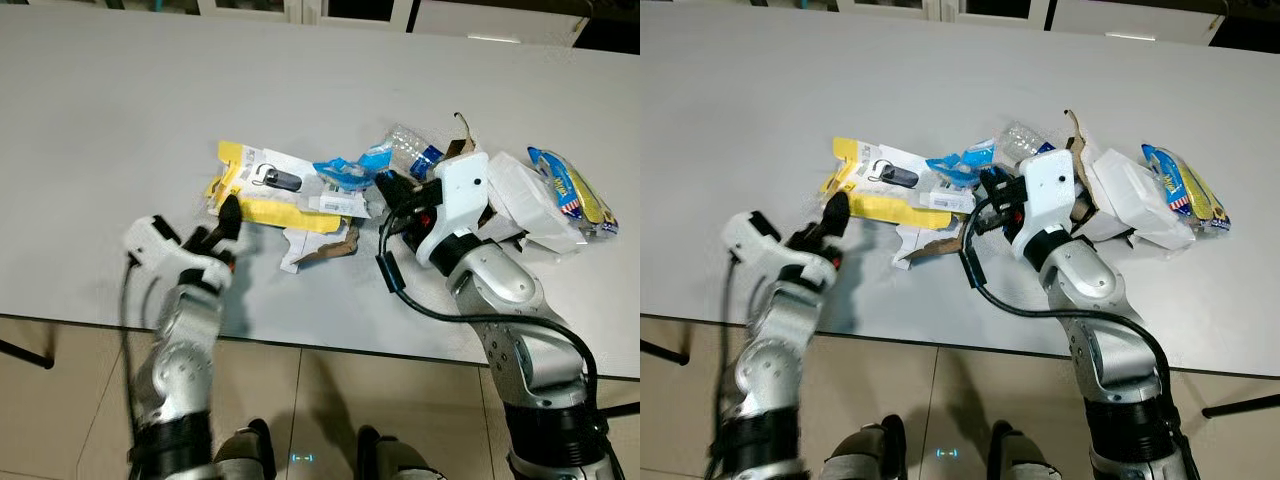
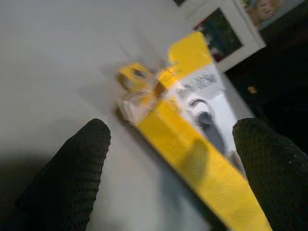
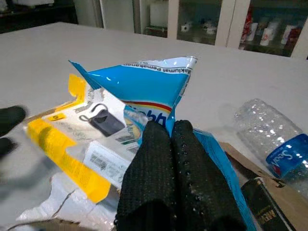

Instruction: Picking trash to rubbish bin

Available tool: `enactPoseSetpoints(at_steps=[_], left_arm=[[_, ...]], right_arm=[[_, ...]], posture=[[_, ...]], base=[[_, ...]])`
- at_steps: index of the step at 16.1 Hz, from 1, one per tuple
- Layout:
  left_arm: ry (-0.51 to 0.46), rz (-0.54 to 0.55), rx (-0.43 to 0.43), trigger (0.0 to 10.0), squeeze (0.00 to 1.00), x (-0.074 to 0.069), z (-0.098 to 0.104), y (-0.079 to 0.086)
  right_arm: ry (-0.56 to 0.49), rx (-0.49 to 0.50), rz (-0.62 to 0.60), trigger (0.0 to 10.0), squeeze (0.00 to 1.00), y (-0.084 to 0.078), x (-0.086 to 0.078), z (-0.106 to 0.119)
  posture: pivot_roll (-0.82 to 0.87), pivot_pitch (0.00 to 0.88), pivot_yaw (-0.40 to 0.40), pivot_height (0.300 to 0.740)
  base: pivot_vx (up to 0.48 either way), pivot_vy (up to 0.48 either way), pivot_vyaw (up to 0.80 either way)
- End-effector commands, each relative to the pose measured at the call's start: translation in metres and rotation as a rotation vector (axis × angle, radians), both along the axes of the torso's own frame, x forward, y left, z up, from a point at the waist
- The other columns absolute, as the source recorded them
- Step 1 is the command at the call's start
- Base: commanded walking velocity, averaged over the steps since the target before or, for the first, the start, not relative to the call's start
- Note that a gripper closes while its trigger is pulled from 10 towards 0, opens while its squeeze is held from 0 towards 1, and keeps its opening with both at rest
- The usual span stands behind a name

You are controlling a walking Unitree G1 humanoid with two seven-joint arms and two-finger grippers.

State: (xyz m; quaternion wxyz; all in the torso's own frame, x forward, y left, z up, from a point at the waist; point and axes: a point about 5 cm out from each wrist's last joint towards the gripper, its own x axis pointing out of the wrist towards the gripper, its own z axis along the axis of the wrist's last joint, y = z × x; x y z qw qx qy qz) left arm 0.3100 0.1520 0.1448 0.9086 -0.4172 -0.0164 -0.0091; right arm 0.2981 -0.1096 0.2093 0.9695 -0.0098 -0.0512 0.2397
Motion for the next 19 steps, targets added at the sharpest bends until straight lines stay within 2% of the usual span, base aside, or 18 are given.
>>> enactPoseSetpoints(at_steps=[1, 3, 9, 13, 18, 19], left_arm=[[0.014, -0.027, -0.099, 10.0, 0.00, 0.002, -0.006, -0.012], [0.011, -0.047, -0.167, 10.0, 0.00, 0.006, -0.006, -0.017], [0.029, -0.048, -0.272, 10.0, 0.00, 0.011, -0.013, -0.021], [0.016, -0.073, -0.311, 10.0, 0.00, 0.019, -0.015, -0.027], [-0.001, -0.108, -0.372, 10.0, 0.00, 0.030, -0.019, -0.028], [-0.002, -0.114, -0.365, 8.4, 0.00, 0.031, -0.020, -0.028]], right_arm=[[-0.010, -0.020, 0.003, 10.0, 0.00, -0.001, -0.004, 0.002], [-0.018, -0.023, 0.000, 10.0, 0.00, -0.002, -0.004, 0.004], [-0.027, -0.033, -0.004, 10.0, 0.00, -0.003, -0.004, 0.008], [-0.037, -0.039, 0.000, 10.0, 0.00, -0.002, -0.004, 0.010], [-0.043, -0.046, 0.001, 10.0, 0.00, -0.003, -0.004, 0.012], [-0.042, -0.046, 0.002, 10.0, 0.00, -0.003, -0.004, 0.012]], posture=[[-0.16, 0.240, -0.022, 0.740], [-0.17, 0.241, -0.025, 0.740], [-0.18, 0.246, -0.033, 0.740], [-0.20, 0.245, -0.045, 0.740], [-0.21, 0.245, -0.053, 0.740], [-0.21, 0.245, -0.053, 0.740]], base=[[0.000, 0.000, 0.00], [0.000, 0.000, 0.00], [0.000, 0.000, 0.00], [0.000, 0.000, 0.00], [0.000, 0.000, 0.00], [0.000, 0.000, 0.00]])
